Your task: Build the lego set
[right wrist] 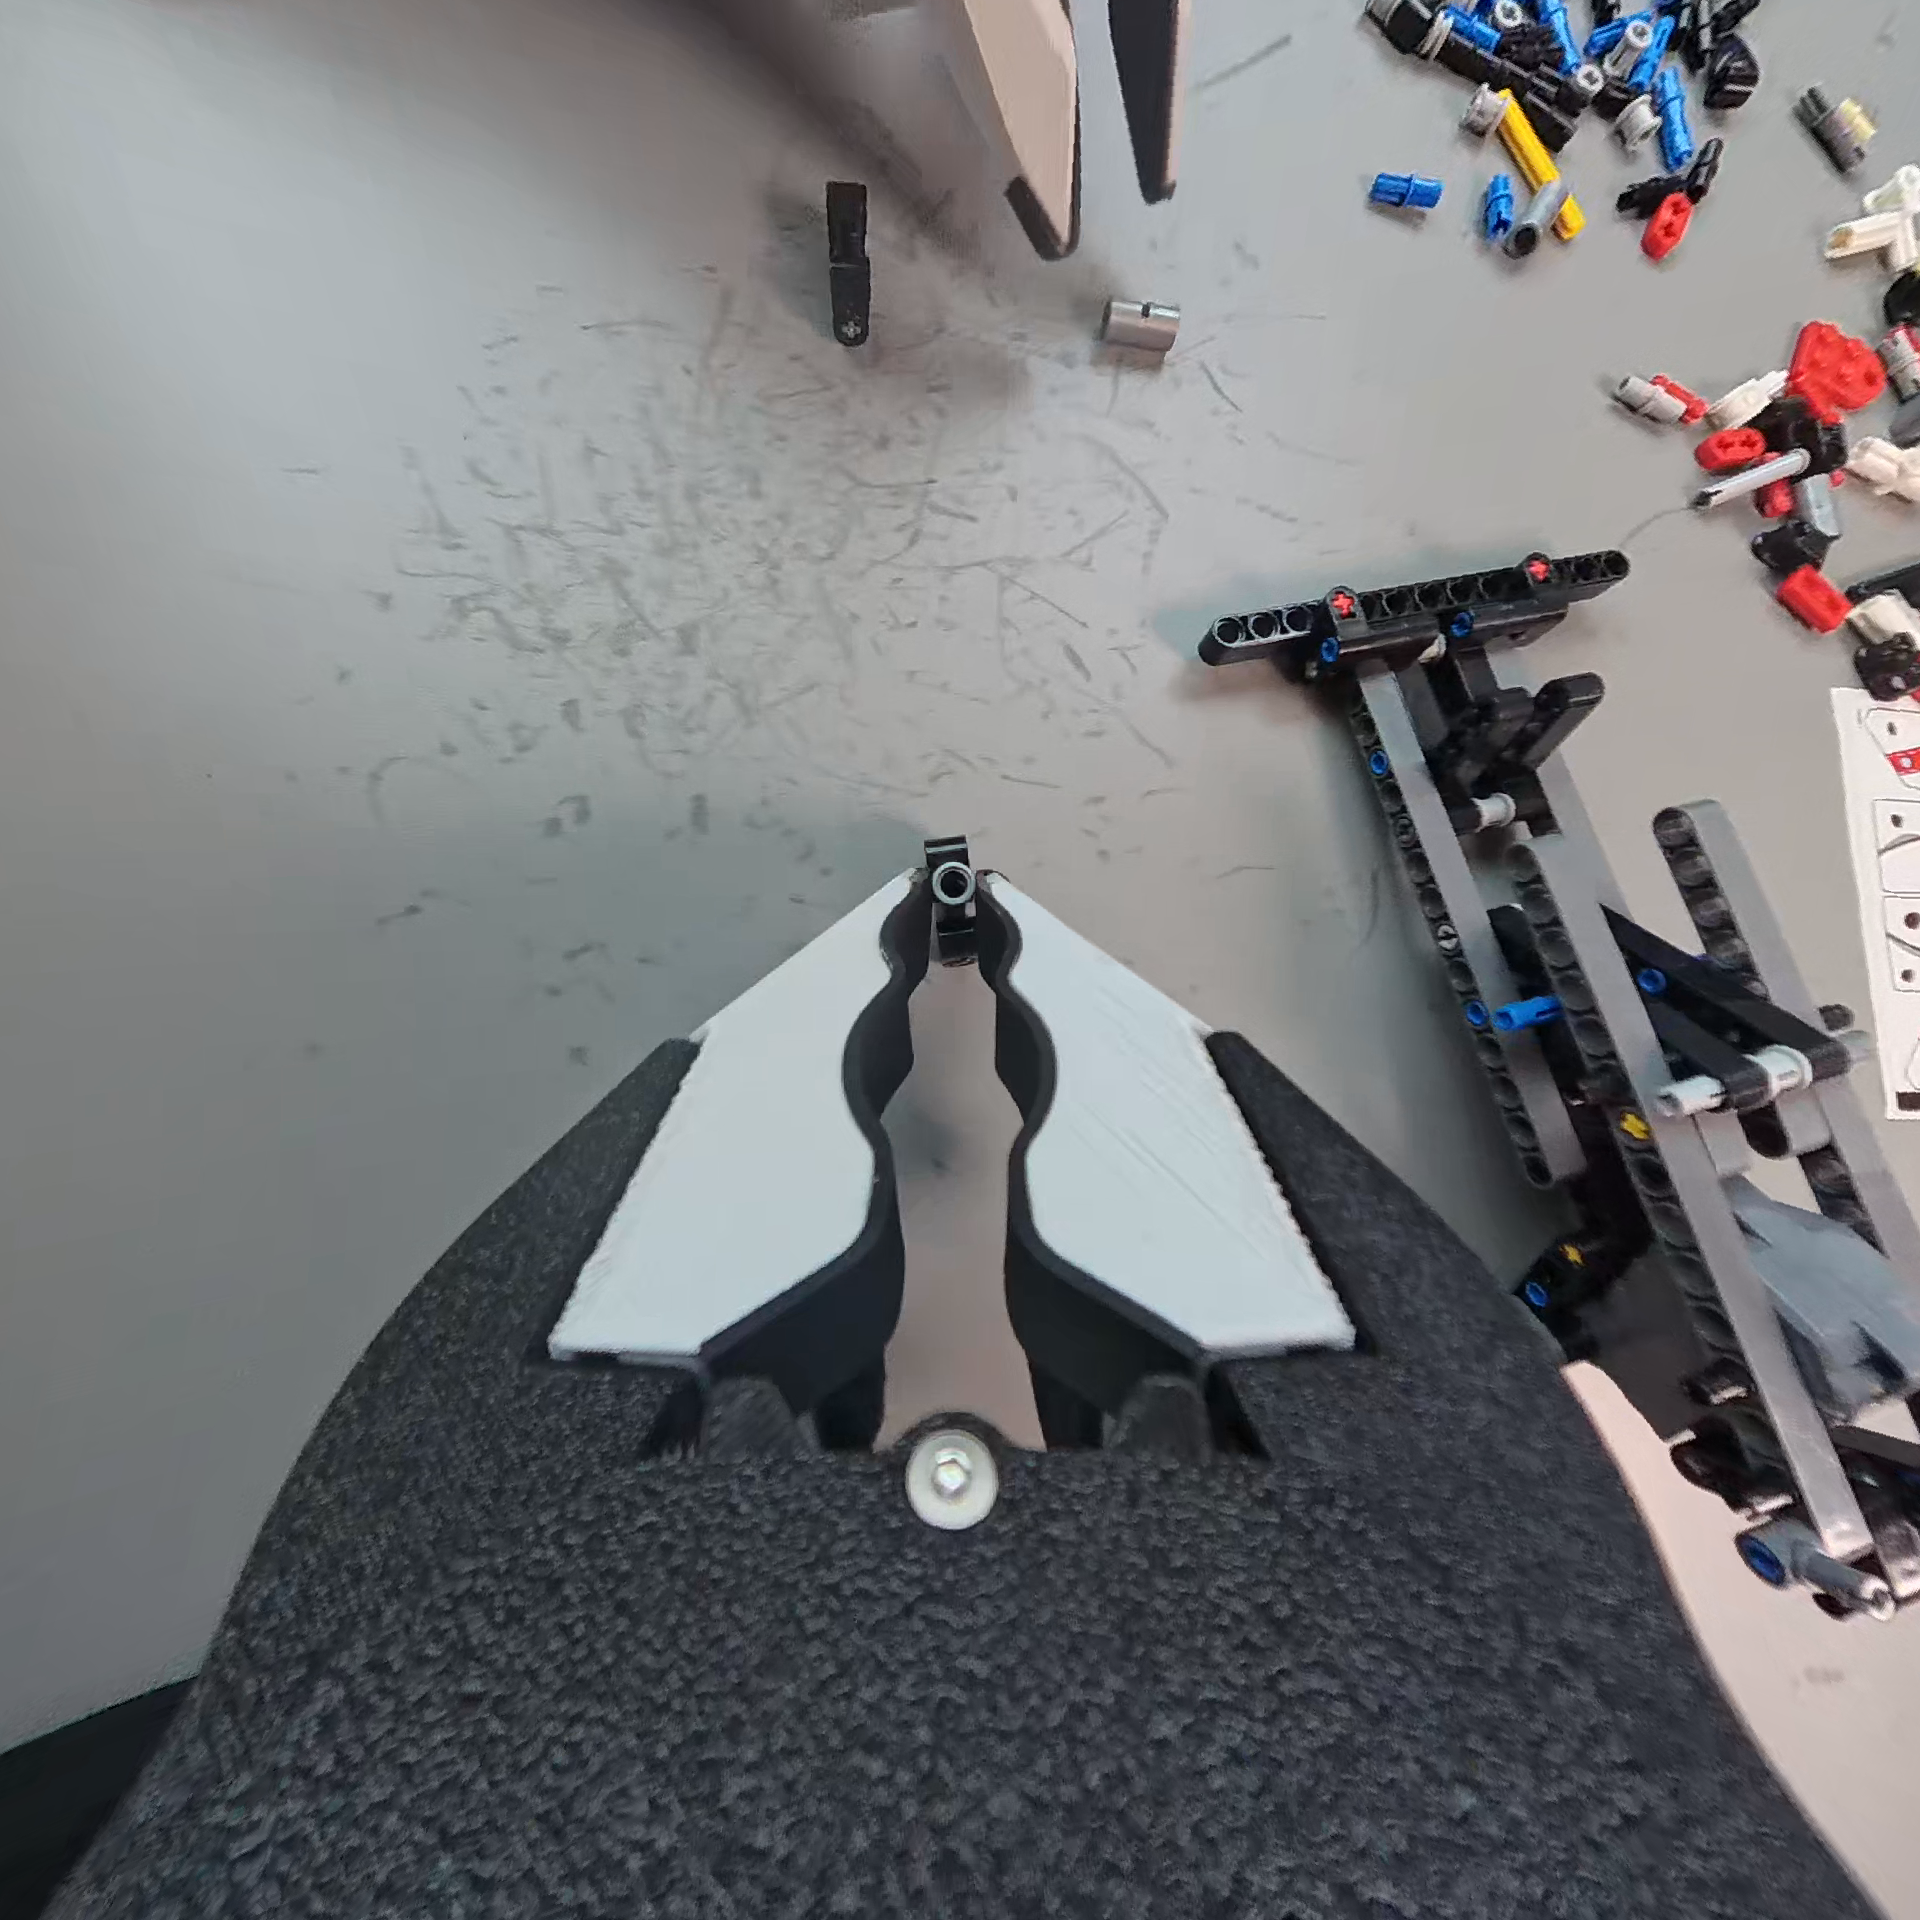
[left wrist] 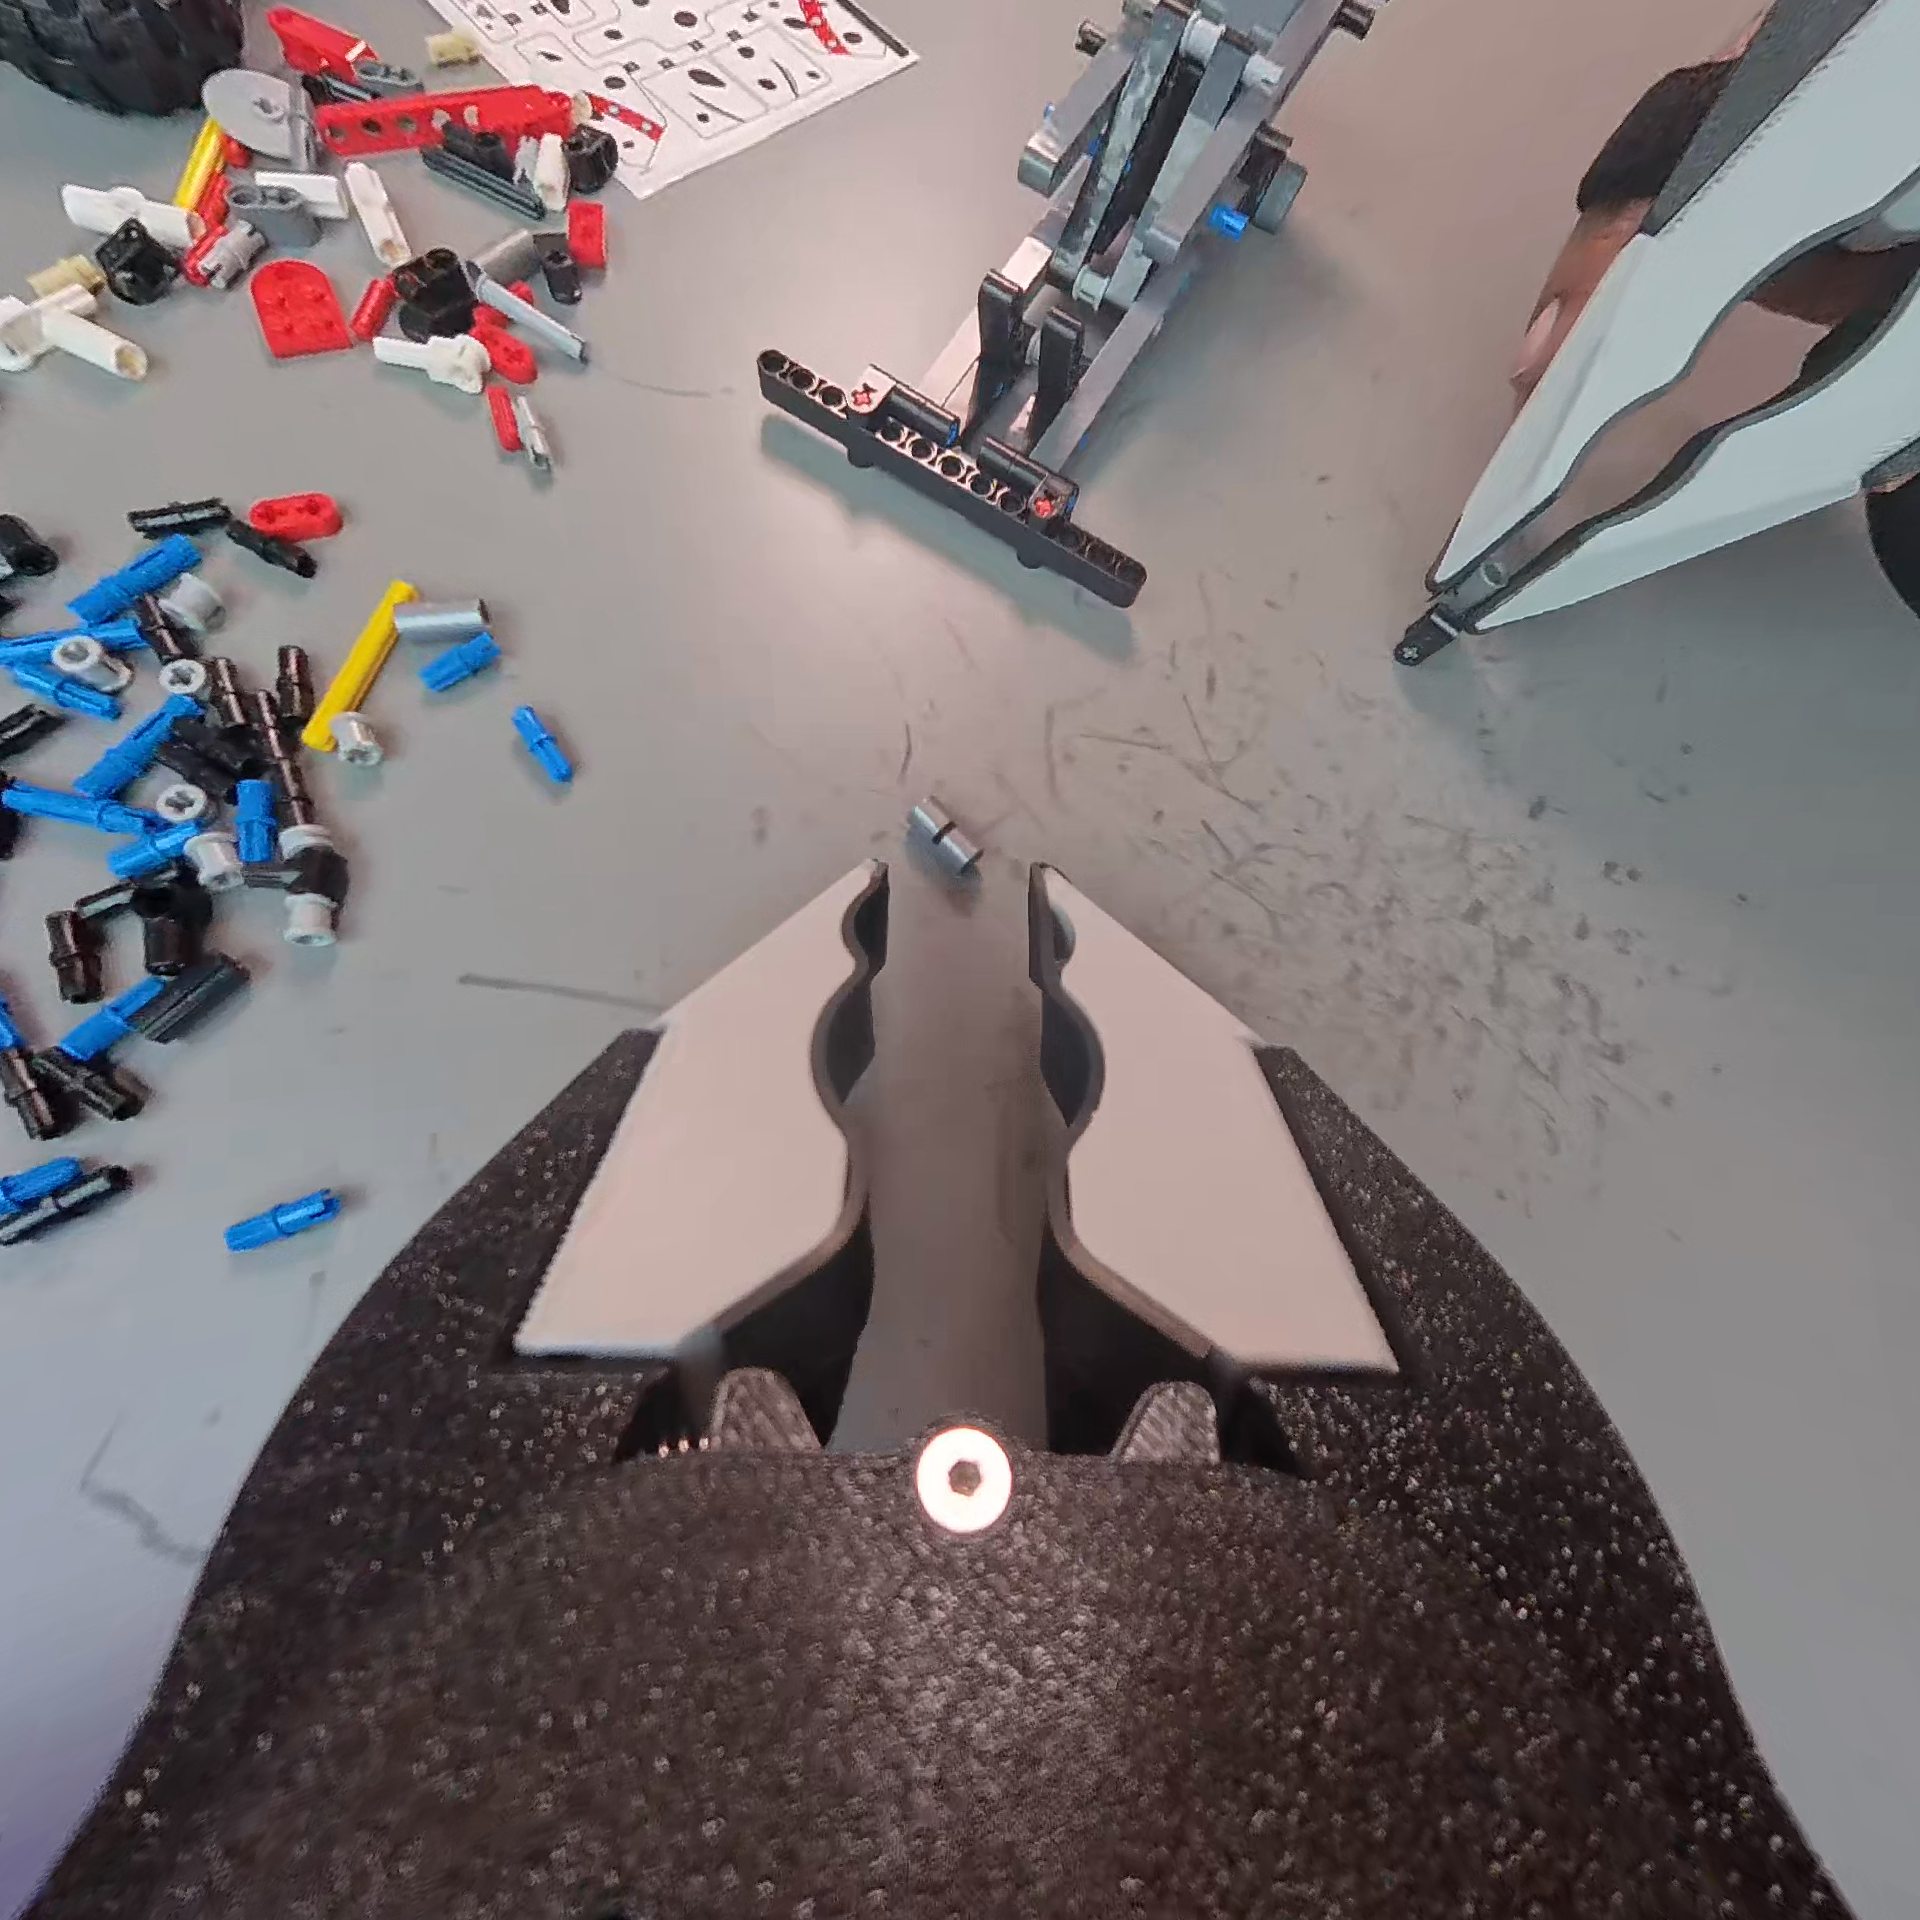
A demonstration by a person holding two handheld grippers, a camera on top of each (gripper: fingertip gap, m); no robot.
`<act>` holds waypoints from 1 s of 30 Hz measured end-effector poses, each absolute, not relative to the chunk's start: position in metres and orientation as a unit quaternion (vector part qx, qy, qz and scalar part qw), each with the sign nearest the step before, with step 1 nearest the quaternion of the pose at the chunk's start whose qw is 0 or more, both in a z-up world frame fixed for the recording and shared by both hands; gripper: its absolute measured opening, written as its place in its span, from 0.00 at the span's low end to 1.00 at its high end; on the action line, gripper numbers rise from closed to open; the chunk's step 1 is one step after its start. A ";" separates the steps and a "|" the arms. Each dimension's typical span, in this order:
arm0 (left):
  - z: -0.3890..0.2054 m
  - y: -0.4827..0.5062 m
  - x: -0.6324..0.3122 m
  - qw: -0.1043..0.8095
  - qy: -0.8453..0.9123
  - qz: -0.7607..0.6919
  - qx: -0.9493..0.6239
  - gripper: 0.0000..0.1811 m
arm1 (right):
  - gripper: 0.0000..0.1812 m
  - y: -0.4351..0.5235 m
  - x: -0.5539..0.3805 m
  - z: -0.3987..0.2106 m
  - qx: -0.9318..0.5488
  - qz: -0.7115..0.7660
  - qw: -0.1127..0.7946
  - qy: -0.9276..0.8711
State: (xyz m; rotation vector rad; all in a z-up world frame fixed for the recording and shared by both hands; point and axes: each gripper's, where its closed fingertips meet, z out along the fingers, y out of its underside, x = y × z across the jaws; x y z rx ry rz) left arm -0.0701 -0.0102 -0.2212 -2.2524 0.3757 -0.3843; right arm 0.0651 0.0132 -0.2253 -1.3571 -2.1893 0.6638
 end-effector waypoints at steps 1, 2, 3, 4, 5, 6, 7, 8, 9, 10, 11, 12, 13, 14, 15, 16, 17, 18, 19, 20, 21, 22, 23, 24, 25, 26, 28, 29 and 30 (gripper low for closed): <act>-0.224 -0.008 -0.068 0.396 0.149 -0.147 -0.894 0.16 | 0.04 0.013 0.065 -0.226 -0.495 0.242 0.240 -0.799; -0.226 -0.006 -0.066 0.391 0.151 -0.144 -0.897 0.16 | 0.04 0.014 0.065 -0.226 -0.495 0.241 0.242 -0.799; -0.228 -0.004 -0.064 0.387 0.152 -0.140 -0.898 0.16 | 0.06 0.014 0.065 -0.227 -0.494 0.242 0.244 -0.799; -0.229 -0.002 -0.063 0.384 0.155 -0.136 -0.900 0.16 | 0.09 0.013 0.065 -0.226 -0.493 0.246 0.244 -0.798; -0.231 0.000 -0.062 0.380 0.157 -0.131 -0.902 0.15 | 0.12 0.013 0.065 -0.223 -0.492 0.251 0.247 -0.796; -0.233 0.001 -0.061 0.375 0.159 -0.126 -0.905 0.14 | 0.14 0.013 0.065 -0.219 -0.492 0.257 0.250 -0.793; -0.235 0.002 -0.062 0.371 0.160 -0.119 -0.907 0.11 | 0.15 0.013 0.064 -0.214 -0.492 0.266 0.255 -0.789; -0.236 0.003 -0.063 0.370 0.164 -0.111 -0.908 0.07 | 0.15 0.013 0.063 -0.206 -0.492 0.277 0.262 -0.783; -0.237 0.003 -0.064 0.370 0.170 -0.103 -0.908 0.05 | 0.15 0.014 0.061 -0.198 -0.492 0.287 0.273 -0.775; -0.237 0.003 -0.065 0.369 0.176 -0.101 -0.907 0.05 | 0.15 0.014 0.058 -0.190 -0.491 0.300 0.284 -0.767; -0.236 0.001 -0.063 0.368 0.182 -0.108 -0.906 0.05 | 0.15 0.012 0.055 -0.183 -0.486 0.314 0.296 -0.760; -0.234 -0.001 -0.059 0.370 0.190 -0.127 -0.901 0.05 | 0.14 0.009 0.051 -0.175 -0.475 0.332 0.311 -0.754; -0.227 -0.004 -0.052 0.380 0.200 -0.158 -0.889 0.05 | 0.14 0.005 0.046 -0.168 -0.459 0.348 0.327 -0.749; -0.219 -0.007 -0.045 0.389 0.205 -0.190 -0.878 0.05 | 0.13 0.000 0.043 -0.164 -0.443 0.360 0.342 -0.747; -0.209 -0.011 -0.039 0.397 0.210 -0.226 -0.865 0.05 | 0.13 -0.006 0.039 -0.161 -0.424 0.369 0.354 -0.747; -0.196 -0.018 -0.027 0.405 0.223 -0.280 -0.841 0.05 | 0.13 -0.013 0.037 -0.157 -0.403 0.380 0.365 -0.748; -0.180 -0.029 -0.014 0.410 0.235 -0.344 -0.811 0.05 | 0.13 -0.021 0.035 -0.153 -0.381 0.393 0.375 -0.748; -0.163 -0.041 -0.003 0.409 0.244 -0.411 -0.777 0.05 | 0.12 -0.031 0.034 -0.147 -0.360 0.408 0.381 -0.747; -0.146 -0.055 0.007 0.402 0.252 -0.479 -0.738 0.05 | 0.12 -0.040 0.033 -0.141 -0.342 0.424 0.385 -0.745; -0.131 -0.067 0.013 0.395 0.256 -0.535 -0.701 0.05 | 0.11 -0.050 0.033 -0.134 -0.324 0.441 0.387 -0.742; -0.122 -0.075 0.017 0.389 0.260 -0.569 -0.676 0.05 | 0.11 -0.059 0.034 -0.128 -0.309 0.455 0.385 -0.741; -0.117 -0.080 0.020 0.384 0.263 -0.587 -0.663 0.05 | 0.11 -0.068 0.034 -0.122 -0.298 0.467 0.383 -0.739; -0.116 -0.083 0.023 0.377 0.265 -0.599 -0.655 0.04 | 0.11 -0.075 0.034 -0.116 -0.287 0.477 0.384 -0.736; -0.114 -0.086 0.025 0.371 0.265 -0.611 -0.647 0.04 | 0.11 -0.081 0.034 -0.112 -0.278 0.485 0.386 -0.734; -0.112 -0.088 0.027 0.365 0.263 -0.622 -0.641 0.04 | 0.11 -0.086 0.034 -0.109 -0.272 0.489 0.386 -0.733; -0.112 -0.090 0.029 0.359 0.262 -0.631 -0.636 0.04 | 0.10 -0.089 0.033 -0.108 -0.268 0.490 0.384 -0.735; -0.112 -0.094 0.033 0.351 0.268 -0.638 -0.631 0.04 | 0.09 -0.094 0.033 -0.108 -0.263 0.491 0.382 -0.737; -0.112 -0.096 0.034 0.348 0.272 -0.638 -0.631 0.04 | 0.08 -0.096 0.033 -0.109 -0.261 0.491 0.381 -0.739; -0.114 -0.097 0.036 0.344 0.277 -0.636 -0.633 0.04 | 0.07 -0.098 0.033 -0.108 -0.260 0.494 0.381 -0.738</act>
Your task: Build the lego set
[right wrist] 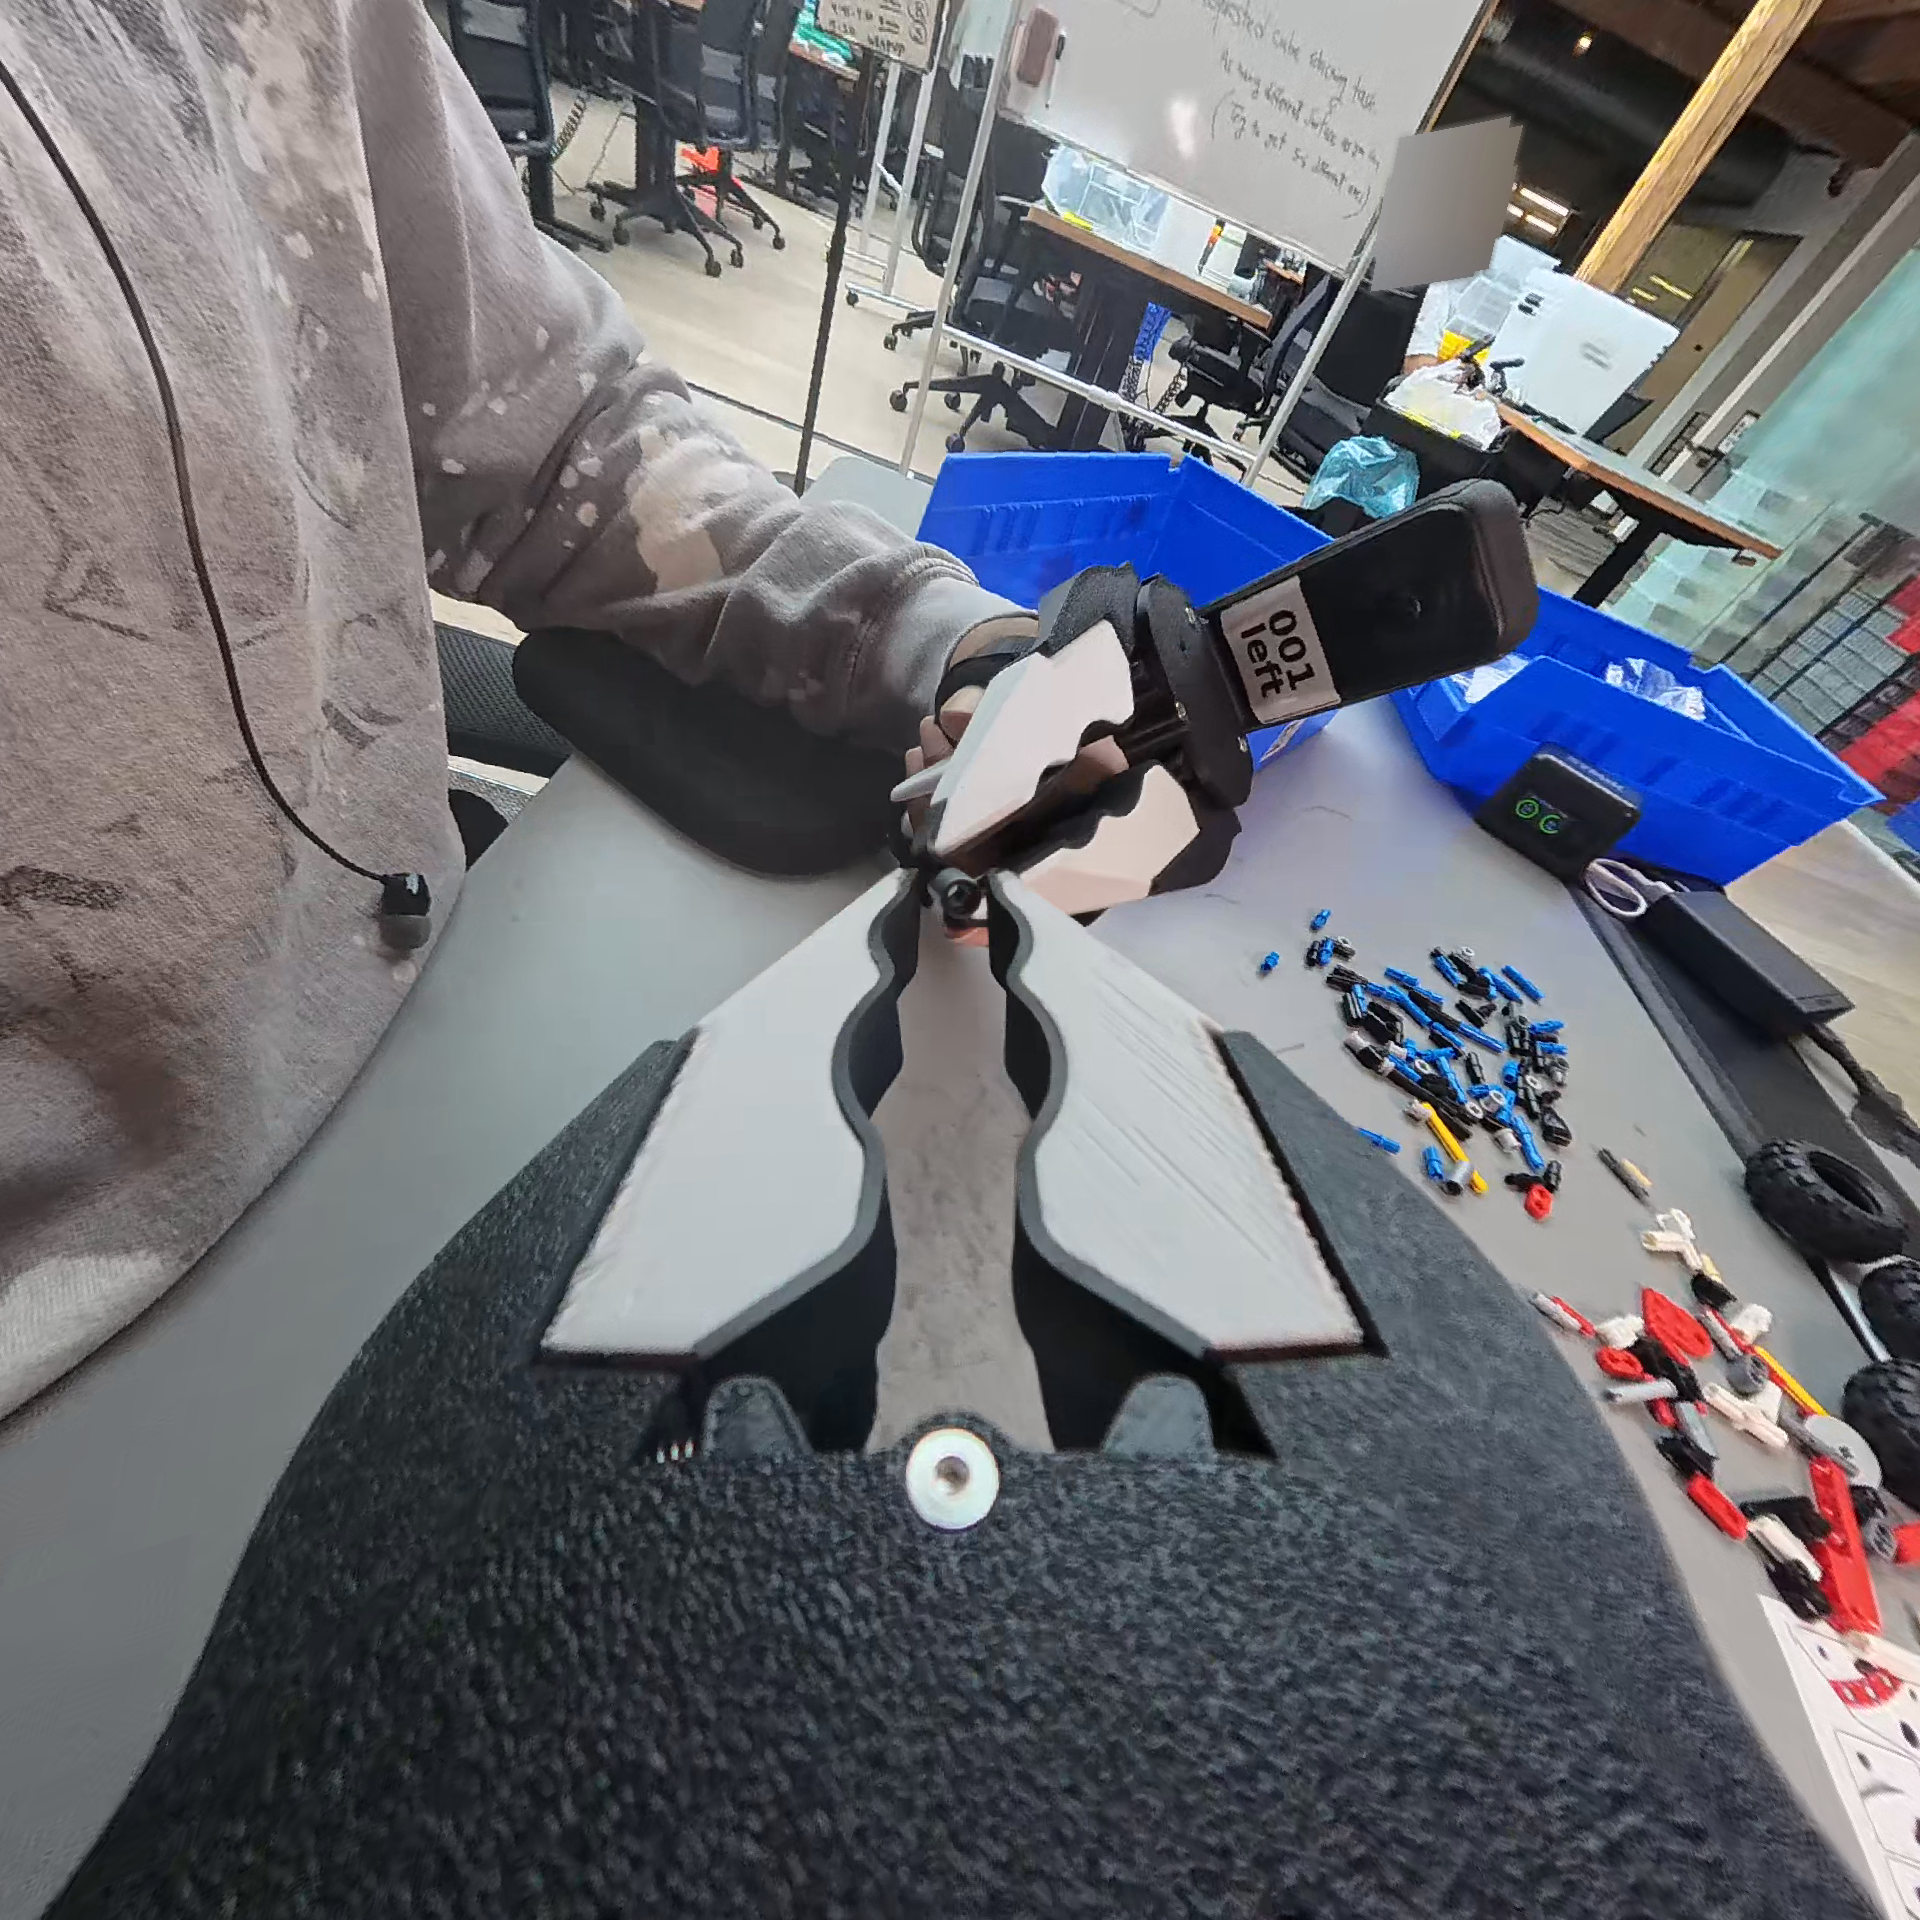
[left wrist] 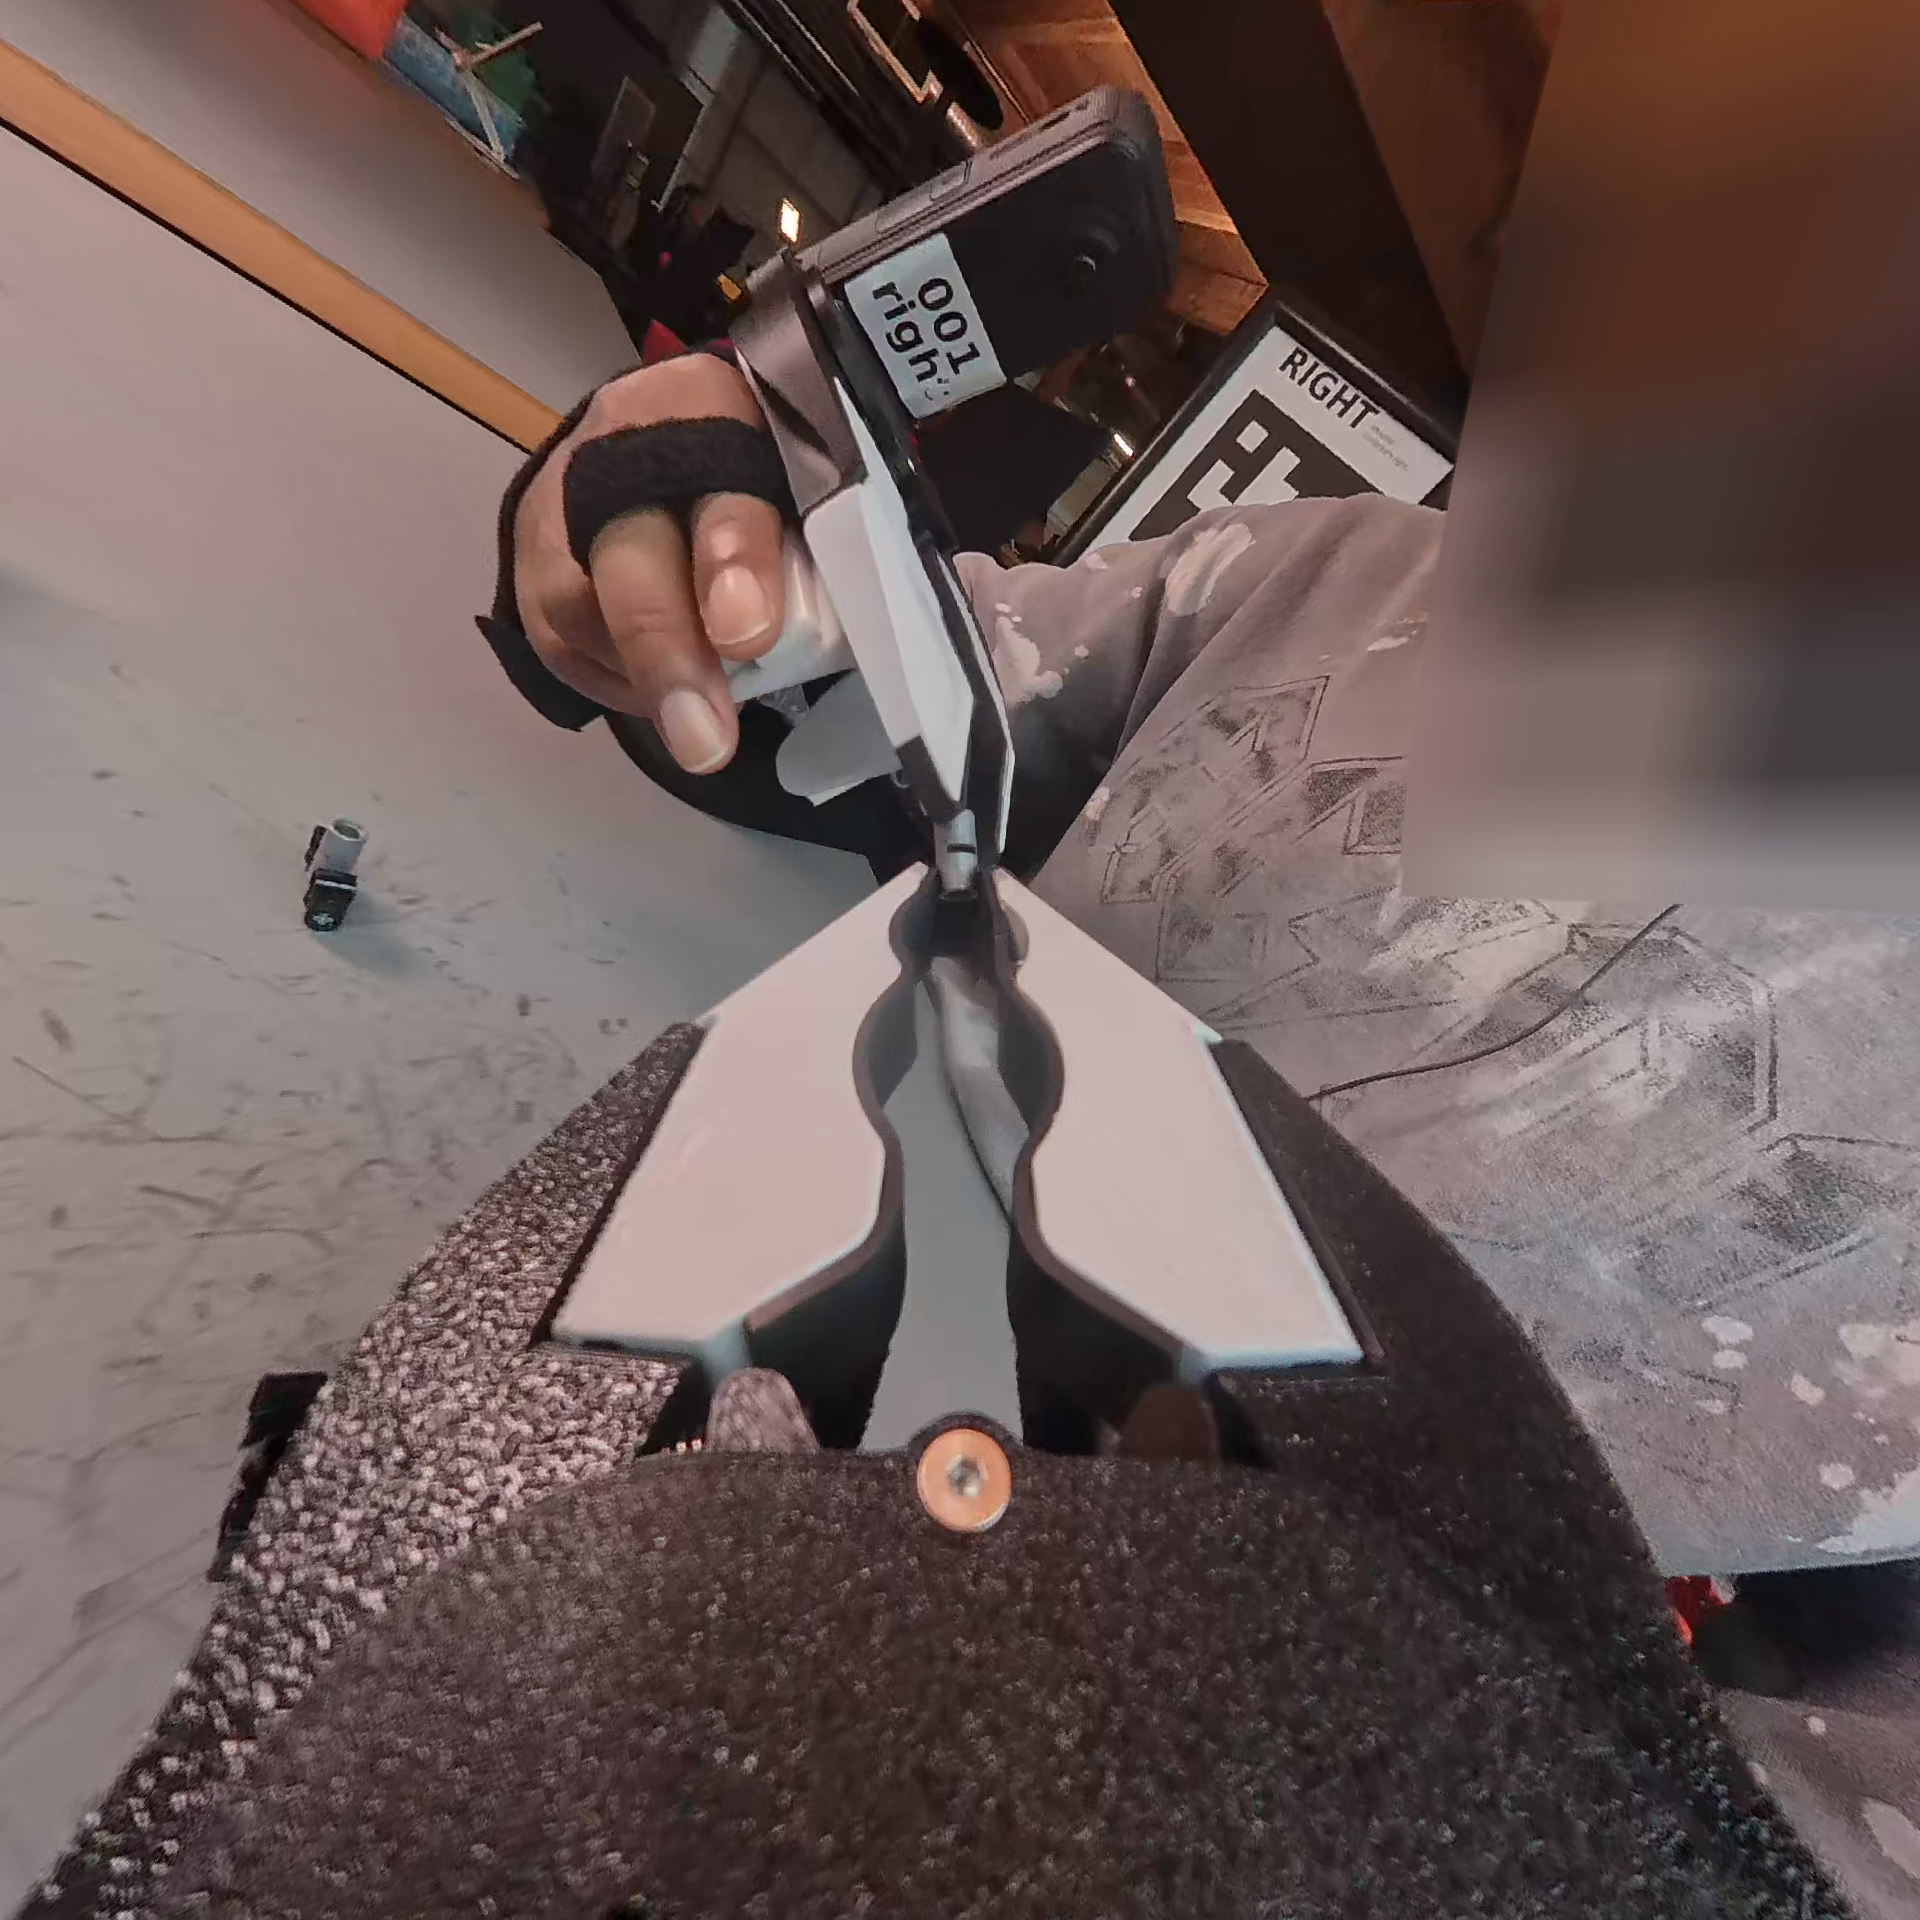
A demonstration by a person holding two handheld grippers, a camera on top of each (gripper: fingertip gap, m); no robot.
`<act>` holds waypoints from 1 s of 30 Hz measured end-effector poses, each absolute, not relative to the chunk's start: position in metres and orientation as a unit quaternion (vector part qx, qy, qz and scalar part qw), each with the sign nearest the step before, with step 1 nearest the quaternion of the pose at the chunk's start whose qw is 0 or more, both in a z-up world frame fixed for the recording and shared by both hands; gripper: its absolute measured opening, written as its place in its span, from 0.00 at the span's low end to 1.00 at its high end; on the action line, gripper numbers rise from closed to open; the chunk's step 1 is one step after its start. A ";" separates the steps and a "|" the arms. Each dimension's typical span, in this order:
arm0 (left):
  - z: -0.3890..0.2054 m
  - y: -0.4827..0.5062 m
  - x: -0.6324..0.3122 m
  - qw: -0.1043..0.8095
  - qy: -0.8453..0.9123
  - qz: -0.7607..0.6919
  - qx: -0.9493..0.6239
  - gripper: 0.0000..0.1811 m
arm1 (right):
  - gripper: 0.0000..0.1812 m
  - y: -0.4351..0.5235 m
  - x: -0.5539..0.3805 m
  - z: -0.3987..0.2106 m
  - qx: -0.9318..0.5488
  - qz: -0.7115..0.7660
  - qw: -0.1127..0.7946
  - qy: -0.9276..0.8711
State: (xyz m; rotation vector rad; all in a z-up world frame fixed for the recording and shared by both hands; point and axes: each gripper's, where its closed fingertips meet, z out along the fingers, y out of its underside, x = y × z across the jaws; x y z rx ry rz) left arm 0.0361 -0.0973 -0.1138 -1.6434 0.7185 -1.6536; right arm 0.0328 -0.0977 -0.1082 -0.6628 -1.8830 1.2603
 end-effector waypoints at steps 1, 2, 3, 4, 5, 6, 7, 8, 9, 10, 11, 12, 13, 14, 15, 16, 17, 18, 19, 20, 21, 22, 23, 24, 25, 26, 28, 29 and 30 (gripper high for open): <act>-0.115 -0.099 0.038 0.340 0.281 -0.635 -0.634 0.04 | 0.05 -0.100 0.033 -0.107 -0.258 0.498 0.379 -0.736; -0.116 -0.100 0.039 0.337 0.285 -0.635 -0.634 0.04 | 0.05 -0.101 0.033 -0.107 -0.257 0.500 0.378 -0.736; -0.116 -0.101 0.040 0.335 0.286 -0.636 -0.633 0.04 | 0.04 -0.102 0.033 -0.107 -0.256 0.501 0.374 -0.737; -0.116 -0.102 0.040 0.335 0.287 -0.638 -0.632 0.04 | 0.04 -0.103 0.034 -0.107 -0.256 0.504 0.371 -0.737; -0.116 -0.103 0.040 0.335 0.286 -0.640 -0.630 0.04 | 0.04 -0.103 0.035 -0.108 -0.257 0.506 0.366 -0.737; -0.115 -0.103 0.040 0.336 0.285 -0.642 -0.627 0.04 | 0.04 -0.103 0.035 -0.107 -0.260 0.510 0.363 -0.735; -0.114 -0.103 0.040 0.337 0.283 -0.644 -0.626 0.04 | 0.04 -0.104 0.035 -0.107 -0.262 0.513 0.361 -0.733; -0.113 -0.104 0.040 0.337 0.282 -0.647 -0.623 0.04 | 0.05 -0.104 0.036 -0.109 -0.262 0.512 0.358 -0.735; -0.111 -0.105 0.040 0.337 0.281 -0.653 -0.618 0.04 | 0.06 -0.105 0.036 -0.111 -0.260 0.509 0.358 -0.739; -0.109 -0.106 0.040 0.336 0.281 -0.656 -0.614 0.04 | 0.07 -0.106 0.037 -0.112 -0.257 0.508 0.357 -0.740; -0.110 -0.107 0.041 0.334 0.283 -0.656 -0.615 0.04 | 0.06 -0.107 0.037 -0.112 -0.256 0.510 0.357 -0.739; -0.111 -0.107 0.041 0.333 0.285 -0.654 -0.616 0.04 | 0.05 -0.107 0.037 -0.110 -0.256 0.514 0.358 -0.736; -0.111 -0.107 0.042 0.331 0.285 -0.654 -0.617 0.04 | 0.05 -0.107 0.037 -0.109 -0.255 0.515 0.360 -0.735; -0.111 -0.108 0.043 0.329 0.285 -0.658 -0.615 0.04 | 0.05 -0.107 0.037 -0.109 -0.253 0.511 0.362 -0.737; -0.110 -0.108 0.043 0.327 0.284 -0.660 -0.614 0.04 | 0.05 -0.107 0.037 -0.110 -0.250 0.507 0.365 -0.740; -0.110 -0.108 0.044 0.325 0.283 -0.662 -0.614 0.04 | 0.05 -0.108 0.037 -0.110 -0.246 0.504 0.368 -0.742; -0.111 -0.109 0.044 0.323 0.283 -0.663 -0.613 0.04 | 0.05 -0.109 0.038 -0.109 -0.242 0.503 0.370 -0.742; -0.111 -0.109 0.044 0.321 0.283 -0.665 -0.612 0.04 | 0.04 -0.110 0.038 -0.109 -0.238 0.502 0.371 -0.744; -0.111 -0.110 0.045 0.319 0.283 -0.667 -0.611 0.05 | 0.04 -0.111 0.038 -0.110 -0.235 0.500 0.373 -0.745; -0.111 -0.111 0.045 0.316 0.283 -0.669 -0.610 0.05 | 0.04 -0.112 0.039 -0.110 -0.231 0.499 0.376 -0.746; -0.110 -0.111 0.046 0.314 0.283 -0.671 -0.609 0.05 | 0.04 -0.112 0.039 -0.109 -0.229 0.499 0.376 -0.746; -0.111 -0.112 0.046 0.314 0.282 -0.672 -0.609 0.05 | 0.04 -0.112 0.039 -0.110 -0.230 0.500 0.375 -0.746; -0.111 -0.110 0.045 0.315 0.280 -0.669 -0.612 0.04 | 0.04 -0.110 0.038 -0.111 -0.238 0.499 0.373 -0.745; -0.113 -0.107 0.043 0.324 0.276 -0.659 -0.620 0.05 | 0.04 -0.106 0.036 -0.112 -0.254 0.498 0.372 -0.741; -0.115 -0.101 0.039 0.339 0.274 -0.640 -0.633 0.08 | 0.04 -0.098 0.033 -0.113 -0.275 0.495 0.371 -0.737; -0.121 -0.095 0.032 0.359 0.276 -0.604 -0.656 0.11 | 0.04 -0.090 0.032 -0.115 -0.296 0.488 0.369 -0.734; -0.144 -0.079 0.011 0.398 0.290 -0.488 -0.721 0.16 | 0.04 -0.071 0.032 -0.124 -0.335 0.463 0.359 -0.738; -0.156 -0.073 -0.002 0.412 0.298 -0.424 -0.750 0.17 | 0.04 -0.063 0.034 -0.129 -0.351 0.450 0.353 -0.741; -0.171 -0.068 -0.015 0.415 0.303 -0.361 -0.778 0.19 | 0.04 -0.055 0.036 -0.133 -0.365 0.439 0.349 -0.743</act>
